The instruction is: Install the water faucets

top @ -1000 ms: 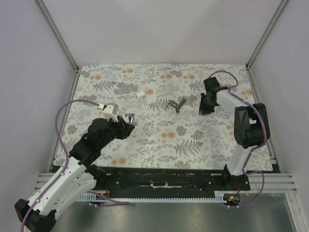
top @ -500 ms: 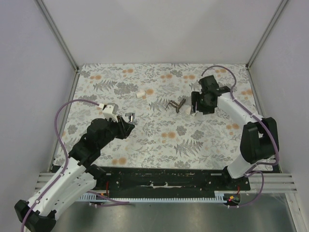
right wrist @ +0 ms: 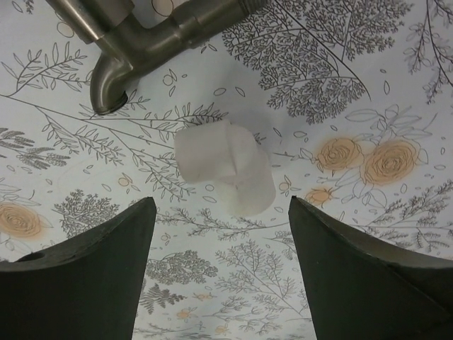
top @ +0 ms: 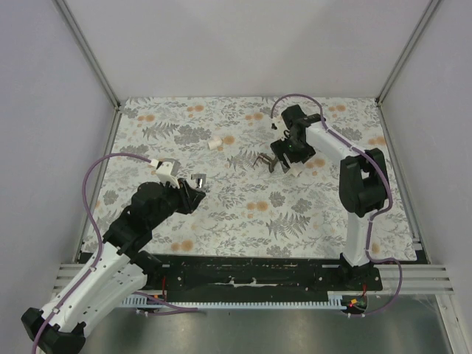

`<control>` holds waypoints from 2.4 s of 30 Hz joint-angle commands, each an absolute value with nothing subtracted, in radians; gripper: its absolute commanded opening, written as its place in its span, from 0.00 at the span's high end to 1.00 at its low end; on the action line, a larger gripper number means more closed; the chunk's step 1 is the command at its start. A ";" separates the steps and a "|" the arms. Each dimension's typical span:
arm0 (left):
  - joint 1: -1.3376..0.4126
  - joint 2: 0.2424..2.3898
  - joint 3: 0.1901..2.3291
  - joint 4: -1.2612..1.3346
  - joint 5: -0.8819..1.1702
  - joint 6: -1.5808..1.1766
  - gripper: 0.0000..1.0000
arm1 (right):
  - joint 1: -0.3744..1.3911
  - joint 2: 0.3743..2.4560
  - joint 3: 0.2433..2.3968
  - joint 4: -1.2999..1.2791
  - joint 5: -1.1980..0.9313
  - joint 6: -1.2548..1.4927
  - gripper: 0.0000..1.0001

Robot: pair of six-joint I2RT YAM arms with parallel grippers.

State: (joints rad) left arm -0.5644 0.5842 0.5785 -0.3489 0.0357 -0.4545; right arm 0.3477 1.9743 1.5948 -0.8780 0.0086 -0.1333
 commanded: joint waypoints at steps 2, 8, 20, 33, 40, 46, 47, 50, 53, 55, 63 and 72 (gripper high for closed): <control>-0.561 0.578 0.610 -0.333 0.048 -0.431 0.98 | 0.359 2.072 1.716 -0.922 0.052 -0.221 0.19; -0.561 0.589 0.623 -0.347 0.051 -0.434 0.98 | 0.360 2.174 1.796 -0.972 0.054 -0.227 0.27; -0.561 0.618 0.638 -0.331 0.066 -0.425 0.98 | 0.359 2.194 1.754 -1.019 0.003 -0.148 0.44; -0.561 0.634 0.615 -0.259 0.097 -0.433 0.98 | 0.459 1.935 1.372 -0.897 0.120 0.313 0.52; -0.561 0.611 0.603 -0.273 0.091 -0.428 0.98 | 0.502 1.890 1.339 -0.894 0.143 0.394 0.16; -0.561 0.592 0.597 -0.281 0.083 -0.433 0.98 | 0.502 1.896 1.396 -0.882 0.169 0.442 0.15; -0.561 0.589 0.595 -0.281 0.083 -0.434 0.98 | 0.502 1.907 1.400 -0.882 0.167 0.442 0.16; -0.561 0.581 0.591 -0.284 0.083 -0.439 0.98 | 0.502 1.930 1.402 -0.884 0.175 0.445 0.20; -0.561 0.578 0.586 -0.284 0.087 -0.443 0.98 | 0.502 1.939 1.387 -0.885 0.187 0.453 0.24; -0.561 0.575 0.584 -0.284 0.089 -0.445 0.98 | 0.502 1.939 1.376 -0.887 0.190 0.454 0.25; -0.561 0.581 0.574 -0.249 0.113 -0.457 0.98 | 0.502 1.956 1.344 -0.888 0.190 0.439 0.28; -0.561 0.575 0.563 -0.236 0.114 -0.500 0.98 | 0.502 1.942 1.309 -0.862 0.160 0.430 0.43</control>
State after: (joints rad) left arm -0.5644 0.5903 0.5667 -0.3180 0.0921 -0.4629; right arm 0.5011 1.9476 1.3384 -0.8829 0.1570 0.4290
